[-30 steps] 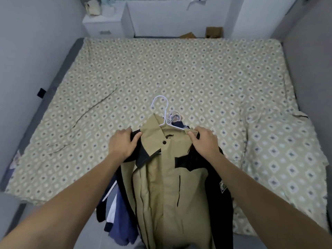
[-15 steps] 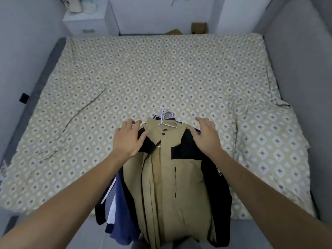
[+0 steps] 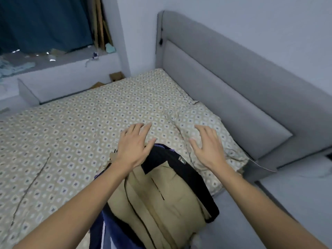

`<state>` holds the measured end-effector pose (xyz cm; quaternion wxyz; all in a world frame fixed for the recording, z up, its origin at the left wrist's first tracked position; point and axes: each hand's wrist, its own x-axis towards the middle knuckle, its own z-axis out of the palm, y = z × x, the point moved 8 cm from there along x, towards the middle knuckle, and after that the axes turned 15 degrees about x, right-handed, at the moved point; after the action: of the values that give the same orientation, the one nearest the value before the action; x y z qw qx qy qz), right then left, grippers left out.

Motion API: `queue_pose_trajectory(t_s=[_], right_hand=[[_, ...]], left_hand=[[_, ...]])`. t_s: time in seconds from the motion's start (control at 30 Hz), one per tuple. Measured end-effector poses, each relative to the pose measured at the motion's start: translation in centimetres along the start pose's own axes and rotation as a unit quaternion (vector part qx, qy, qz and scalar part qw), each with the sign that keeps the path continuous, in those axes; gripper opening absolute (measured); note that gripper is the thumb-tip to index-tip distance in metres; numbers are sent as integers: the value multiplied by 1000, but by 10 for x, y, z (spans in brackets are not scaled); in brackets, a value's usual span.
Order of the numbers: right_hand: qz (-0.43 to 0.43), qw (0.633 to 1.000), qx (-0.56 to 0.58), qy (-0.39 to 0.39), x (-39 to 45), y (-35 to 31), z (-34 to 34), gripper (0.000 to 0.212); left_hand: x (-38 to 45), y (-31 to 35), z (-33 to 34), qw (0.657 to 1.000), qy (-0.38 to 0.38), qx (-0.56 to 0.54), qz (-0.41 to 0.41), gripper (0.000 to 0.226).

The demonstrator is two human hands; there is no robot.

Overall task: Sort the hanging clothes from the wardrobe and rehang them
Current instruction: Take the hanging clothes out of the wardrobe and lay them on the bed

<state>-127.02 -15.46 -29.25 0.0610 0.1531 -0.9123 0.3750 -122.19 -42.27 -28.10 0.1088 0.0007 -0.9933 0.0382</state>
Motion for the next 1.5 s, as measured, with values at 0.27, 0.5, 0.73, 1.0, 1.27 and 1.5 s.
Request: queue_pose_trajectory(t_s=[0.27, 0.5, 0.73, 1.0, 1.27, 1.5], right_hand=[[98, 977, -83, 171, -143, 53, -183, 55], [235, 923, -144, 268, -342, 116, -316, 61], [337, 848, -186, 364, -544, 145, -408, 55], [435, 731, -227, 474, -707, 120, -449, 53], [539, 600, -266, 529, -842, 61, -448, 54], [573, 511, -299, 567, -959, 6, -450, 56]], left_hand=[[9, 212, -72, 976, 56, -60, 203, 63], [-63, 447, -131, 913, 75, -112, 385, 64], [-190, 639, -175, 820, 82, -157, 544, 63], [-330, 768, -224, 673, 71, -218, 704, 64], [-471, 834, -259, 498, 92, -249, 825, 64], [-606, 879, -296, 420, 89, -268, 862, 65]])
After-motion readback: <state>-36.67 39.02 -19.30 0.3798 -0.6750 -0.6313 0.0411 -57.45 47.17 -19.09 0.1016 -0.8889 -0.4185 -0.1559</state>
